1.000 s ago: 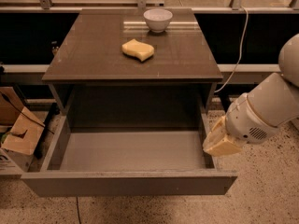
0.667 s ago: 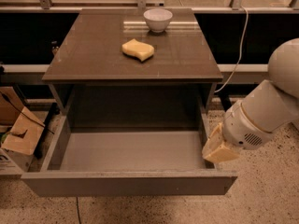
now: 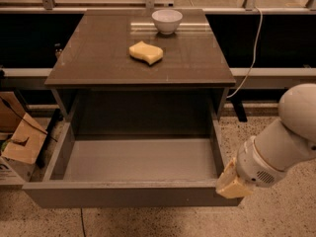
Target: Close top drawer
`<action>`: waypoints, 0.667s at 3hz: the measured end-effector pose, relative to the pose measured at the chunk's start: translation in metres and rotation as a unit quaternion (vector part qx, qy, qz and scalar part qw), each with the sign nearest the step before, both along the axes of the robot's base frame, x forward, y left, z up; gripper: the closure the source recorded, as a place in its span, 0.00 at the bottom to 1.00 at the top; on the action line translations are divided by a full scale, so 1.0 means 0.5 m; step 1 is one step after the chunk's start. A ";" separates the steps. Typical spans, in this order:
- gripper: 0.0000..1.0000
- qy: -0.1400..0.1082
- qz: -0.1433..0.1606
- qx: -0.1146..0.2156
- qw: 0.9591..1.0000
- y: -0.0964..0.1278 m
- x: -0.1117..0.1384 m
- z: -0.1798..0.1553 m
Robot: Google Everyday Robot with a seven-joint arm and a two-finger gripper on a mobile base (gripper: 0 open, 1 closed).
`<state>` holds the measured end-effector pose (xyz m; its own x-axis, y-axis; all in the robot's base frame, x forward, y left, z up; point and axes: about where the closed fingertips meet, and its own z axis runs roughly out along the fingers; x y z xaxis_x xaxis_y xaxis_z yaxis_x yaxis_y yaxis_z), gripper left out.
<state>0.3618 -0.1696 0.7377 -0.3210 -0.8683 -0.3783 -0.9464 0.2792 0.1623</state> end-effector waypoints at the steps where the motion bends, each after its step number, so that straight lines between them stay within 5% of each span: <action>1: 1.00 0.000 -0.019 0.014 1.000 -0.007 -0.009 -0.075; 2: 1.00 -0.011 -0.041 0.028 0.999 -0.015 0.000 -0.135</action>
Offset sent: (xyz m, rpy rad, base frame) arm 0.0111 -0.0155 -0.1088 0.1014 -0.0649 -0.1561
